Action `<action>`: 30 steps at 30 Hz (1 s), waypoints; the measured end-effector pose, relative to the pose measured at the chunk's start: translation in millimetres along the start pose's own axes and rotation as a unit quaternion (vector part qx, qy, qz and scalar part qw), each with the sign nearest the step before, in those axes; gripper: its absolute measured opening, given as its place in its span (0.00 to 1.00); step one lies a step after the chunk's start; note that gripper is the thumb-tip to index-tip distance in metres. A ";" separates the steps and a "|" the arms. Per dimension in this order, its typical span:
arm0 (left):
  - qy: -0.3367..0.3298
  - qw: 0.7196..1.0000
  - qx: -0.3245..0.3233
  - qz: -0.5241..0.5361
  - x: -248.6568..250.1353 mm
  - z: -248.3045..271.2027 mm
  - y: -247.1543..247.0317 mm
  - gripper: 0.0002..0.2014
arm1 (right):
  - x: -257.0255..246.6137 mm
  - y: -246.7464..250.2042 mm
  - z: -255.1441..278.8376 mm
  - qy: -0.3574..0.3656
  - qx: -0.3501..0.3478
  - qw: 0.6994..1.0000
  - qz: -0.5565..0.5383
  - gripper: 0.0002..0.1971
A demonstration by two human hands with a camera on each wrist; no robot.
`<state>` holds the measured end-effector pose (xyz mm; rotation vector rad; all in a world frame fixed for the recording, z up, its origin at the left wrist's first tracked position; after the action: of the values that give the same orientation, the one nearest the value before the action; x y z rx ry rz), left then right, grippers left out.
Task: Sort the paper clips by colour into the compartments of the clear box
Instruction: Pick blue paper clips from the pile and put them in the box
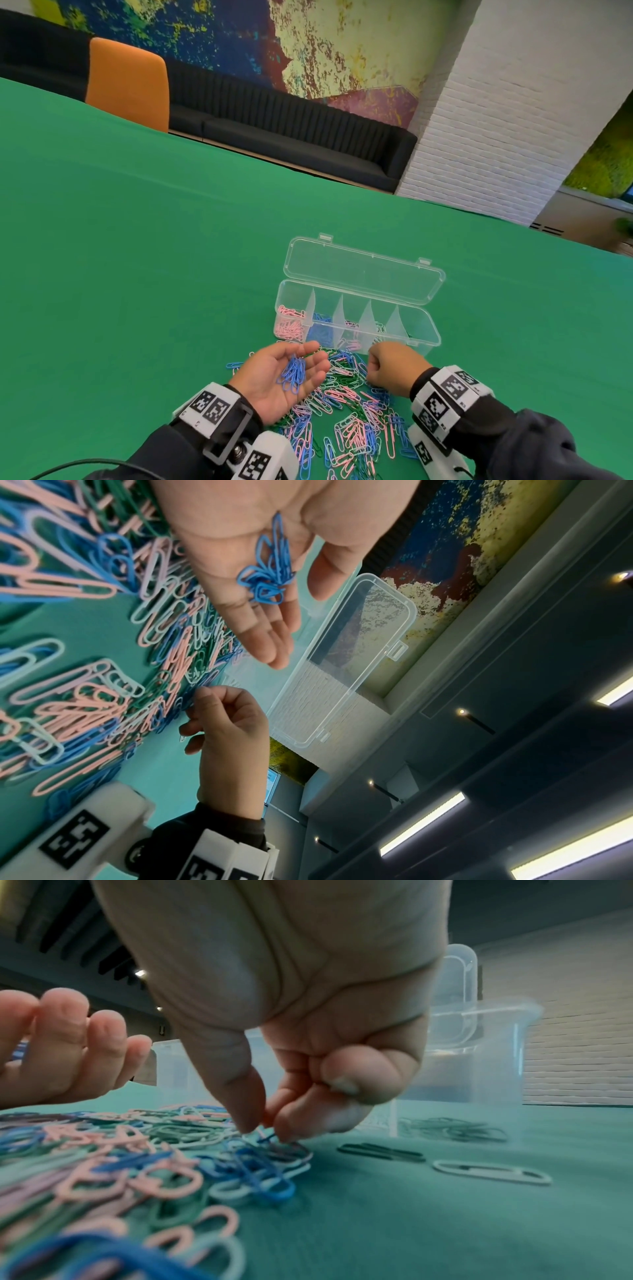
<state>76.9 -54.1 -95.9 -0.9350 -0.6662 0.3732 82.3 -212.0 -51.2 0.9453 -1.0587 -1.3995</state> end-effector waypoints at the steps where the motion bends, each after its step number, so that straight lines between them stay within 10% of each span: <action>1: 0.000 1.000 0.001 -0.001 -0.3 0.1 0.0 0.14 | 1.6 1.4 0.7 -0.005 0.007 1.000 -0.005 0.05; 30: -0.004 1.000 0.005 -0.013 0.2 3.8 -3.2 0.15 | -13.6 0.1 4.8 0.026 -0.065 0.998 0.007 0.11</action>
<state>74.6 -53.4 -91.5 -0.9155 -0.6821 0.3559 79.0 -198.0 -49.9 0.8731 -0.9222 -1.4085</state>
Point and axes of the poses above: each hand's wrist, its own z-axis away from the middle knuckle, its own y-axis out of the back of the hand, x = y × z, the point moved 7 cm from there along -z, towards the middle knuckle, and after that the axes turned 2 degrees about x, right-handed, at the moved point
